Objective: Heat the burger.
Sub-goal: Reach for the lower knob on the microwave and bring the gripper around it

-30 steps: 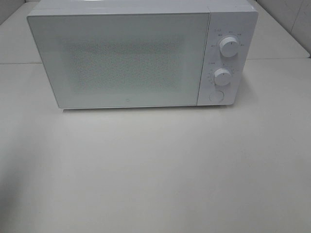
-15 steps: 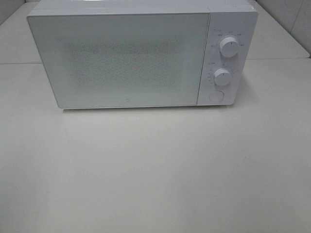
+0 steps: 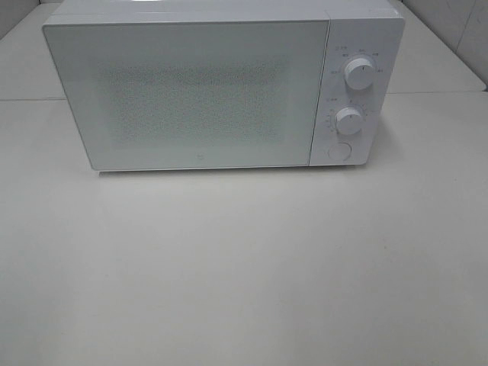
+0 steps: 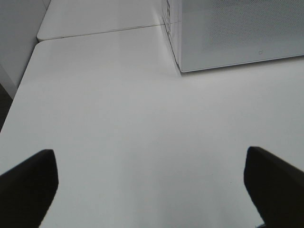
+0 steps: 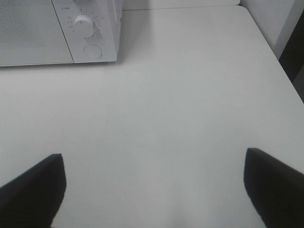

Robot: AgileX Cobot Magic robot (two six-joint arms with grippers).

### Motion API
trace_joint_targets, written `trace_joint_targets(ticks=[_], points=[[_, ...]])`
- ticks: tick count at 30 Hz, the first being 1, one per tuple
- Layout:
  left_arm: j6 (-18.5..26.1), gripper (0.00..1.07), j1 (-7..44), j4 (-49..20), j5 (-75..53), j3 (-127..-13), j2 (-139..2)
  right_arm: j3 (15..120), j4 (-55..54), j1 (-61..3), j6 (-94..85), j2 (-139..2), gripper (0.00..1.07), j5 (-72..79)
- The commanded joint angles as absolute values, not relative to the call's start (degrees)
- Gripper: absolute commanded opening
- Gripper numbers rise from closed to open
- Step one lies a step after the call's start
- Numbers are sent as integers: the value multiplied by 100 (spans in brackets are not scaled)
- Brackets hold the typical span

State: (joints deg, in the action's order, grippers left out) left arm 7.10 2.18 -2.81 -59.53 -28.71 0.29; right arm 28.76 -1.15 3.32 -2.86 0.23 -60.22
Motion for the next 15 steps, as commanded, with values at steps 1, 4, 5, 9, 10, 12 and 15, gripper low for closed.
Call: trace_joint_targets(ticks=[1,4,5,9,10,12,15], points=[[659,100,195,-338,-5913,-2842,86,2865,-143,355,-332,126,98,-6050],[659,100,195,-338,-5913,-2842,86,2865,-143,355,-332,126,98,-6050],[659,100,195,-338,-5913,-2842,86,2865,-143,355,-332,126,98,-6050],[636,100,-97,-332,-5913,-2842,109,2865,-143,355,-332,126,98,-6050],[636,100,-149,-332,-5913,-2842,160,2865,-143,355,-332,126,98,-6050],[636,100,-206,-338,-5913,-2842,178,2865,-143,355,-332,126,98,-6050],[619,100,-206,-338,-5913,-2842,178,2865,-143,355,-332,115,98,-6050]])
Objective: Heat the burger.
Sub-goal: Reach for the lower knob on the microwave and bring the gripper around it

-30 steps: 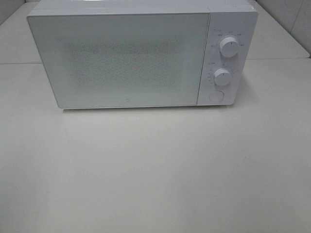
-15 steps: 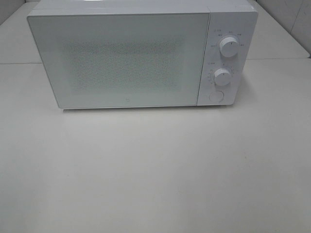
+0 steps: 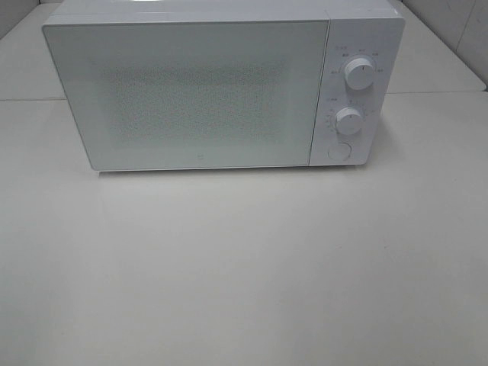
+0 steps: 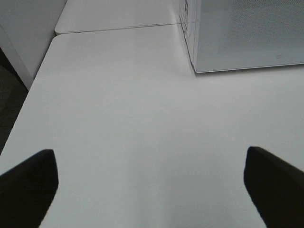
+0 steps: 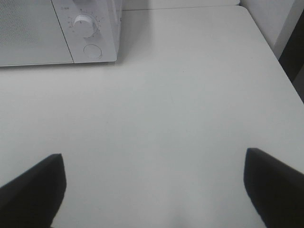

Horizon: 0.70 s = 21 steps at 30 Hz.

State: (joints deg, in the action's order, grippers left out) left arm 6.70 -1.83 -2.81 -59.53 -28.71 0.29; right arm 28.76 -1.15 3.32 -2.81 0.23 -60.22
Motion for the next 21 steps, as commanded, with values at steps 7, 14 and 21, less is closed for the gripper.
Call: trace_joint_targets(ticks=[7,14,21], points=[[613,100,-206,-355,-5913,-2842,172,2865,-143,355,-332,97,98,-6050],[613,100,-206,-355,-5913,-2842,172,2865,-143,355,-332,97,98,-6050],[613,100,-206,-355,-5913,-2842,172,2865,-155,355,-332,97,98,-6050]])
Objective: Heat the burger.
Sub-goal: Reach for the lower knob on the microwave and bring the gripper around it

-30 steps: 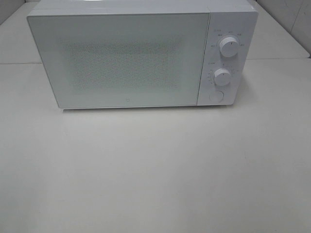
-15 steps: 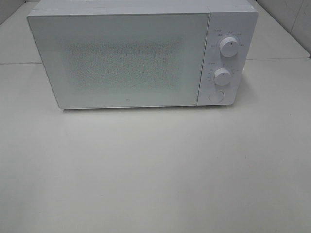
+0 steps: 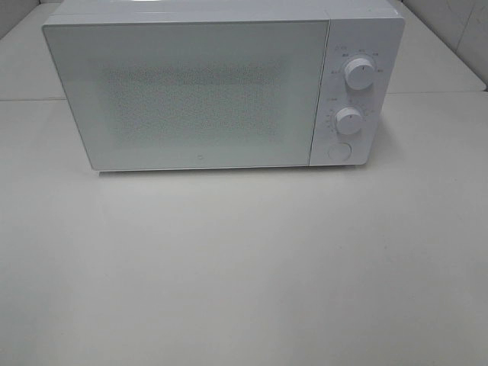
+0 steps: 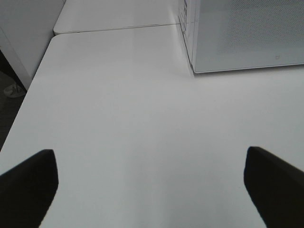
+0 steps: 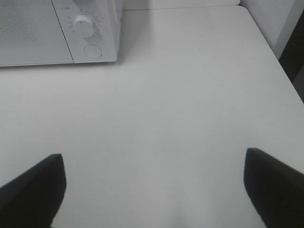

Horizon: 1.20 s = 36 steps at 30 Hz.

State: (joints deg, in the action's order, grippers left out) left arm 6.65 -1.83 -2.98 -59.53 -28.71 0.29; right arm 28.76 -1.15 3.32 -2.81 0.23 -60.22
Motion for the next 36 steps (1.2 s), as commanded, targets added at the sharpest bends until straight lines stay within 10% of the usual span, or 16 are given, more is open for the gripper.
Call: trace_joint_targets(ticks=[1,16,36], points=[[613,100,-206,-355,-5913,-2842,172,2865,-166,355,-332,97,98,-6050],[613,100,-206,-355,-5913,-2842,172,2974,-178,355,-745,-126,98,-5879],[613,100,-206,-355,-5913,-2842,172,2722,-527,355,-1341,-4950,98,2830]])
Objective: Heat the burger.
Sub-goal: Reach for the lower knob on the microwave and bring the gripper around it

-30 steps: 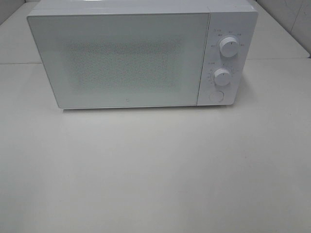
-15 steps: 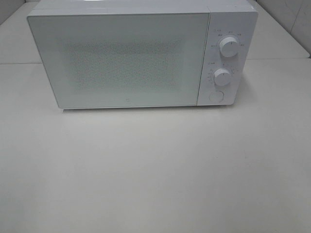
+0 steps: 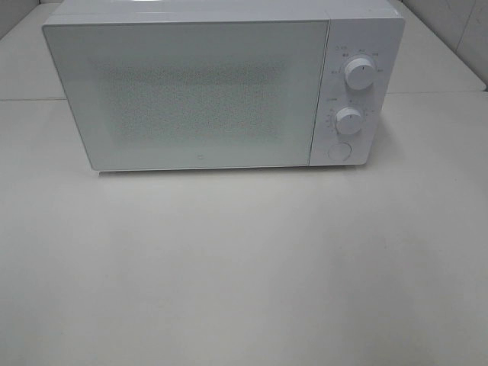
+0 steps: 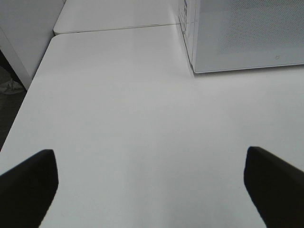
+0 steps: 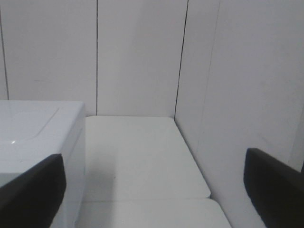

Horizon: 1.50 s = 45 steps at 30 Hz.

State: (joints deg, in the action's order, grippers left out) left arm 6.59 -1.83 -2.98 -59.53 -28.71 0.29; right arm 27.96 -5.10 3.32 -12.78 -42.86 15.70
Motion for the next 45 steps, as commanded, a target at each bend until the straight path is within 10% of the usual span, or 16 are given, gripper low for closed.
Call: trace_joint_targets(ticks=[1,26,37,45], points=[[613,100,-206,-355,-5913,-2842,172,2722,-527,355,-1341,-4950,98,2830],[613,100,-206,-355,-5913,-2842,172,1667,550,264,384,-8428,97,7443],[613,100,-206,-355,-5913,-2842,166,1272,-1444,-2160,-510,-9076,97,7689],[613,100,-206,-355,-5913,-2842,166,1925,-1879,-2727,-298,-9981,97,7689]])
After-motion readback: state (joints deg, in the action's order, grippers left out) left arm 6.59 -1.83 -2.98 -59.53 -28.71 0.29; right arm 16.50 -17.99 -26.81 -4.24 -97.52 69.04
